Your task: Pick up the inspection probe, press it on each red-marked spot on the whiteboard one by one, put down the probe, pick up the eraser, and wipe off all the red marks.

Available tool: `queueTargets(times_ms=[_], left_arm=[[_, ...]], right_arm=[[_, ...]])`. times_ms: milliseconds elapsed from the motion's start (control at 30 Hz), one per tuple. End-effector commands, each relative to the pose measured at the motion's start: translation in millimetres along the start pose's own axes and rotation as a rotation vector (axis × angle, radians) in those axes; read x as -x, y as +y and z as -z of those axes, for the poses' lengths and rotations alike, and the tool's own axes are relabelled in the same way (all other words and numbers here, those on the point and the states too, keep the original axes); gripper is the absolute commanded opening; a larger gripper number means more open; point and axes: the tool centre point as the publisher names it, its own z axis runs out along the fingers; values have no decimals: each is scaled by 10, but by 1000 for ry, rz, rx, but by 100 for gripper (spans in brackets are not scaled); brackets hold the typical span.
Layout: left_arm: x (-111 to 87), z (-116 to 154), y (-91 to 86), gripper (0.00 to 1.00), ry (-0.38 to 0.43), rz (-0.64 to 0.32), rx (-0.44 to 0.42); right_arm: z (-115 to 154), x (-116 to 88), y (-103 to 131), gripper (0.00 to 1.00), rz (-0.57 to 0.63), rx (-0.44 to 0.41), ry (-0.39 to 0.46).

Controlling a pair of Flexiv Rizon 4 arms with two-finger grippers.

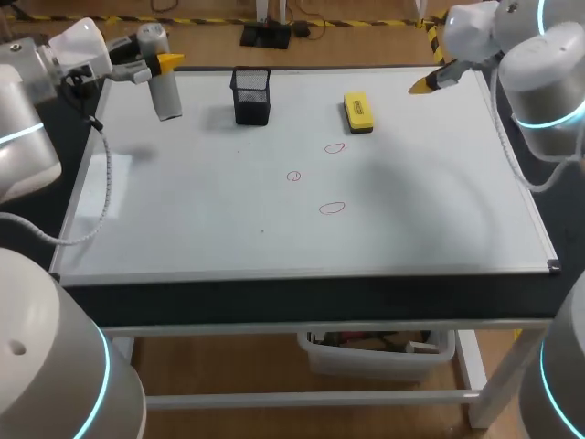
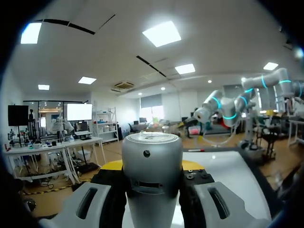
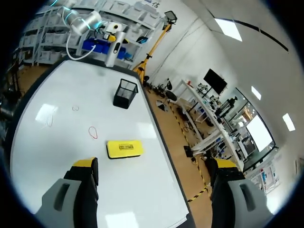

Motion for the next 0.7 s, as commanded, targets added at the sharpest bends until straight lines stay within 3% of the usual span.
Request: queueTargets(times_ms=[33, 267, 333, 700], left_arm=[[-37, -1, -12, 0, -98, -3, -3], [-37, -1, -12, 0, -98, -3, -3], [-37, -1, -12, 0, -98, -3, -3], [-37, -1, -12, 0, -98, -3, -3]], right_arm=[[-120, 64, 19, 100, 1007, -267, 762], [-167, 50, -66, 100, 1211, -288, 809], [-136, 100, -100, 100, 1167, -283, 794], [-136, 100, -100, 100, 1167, -283, 794]])
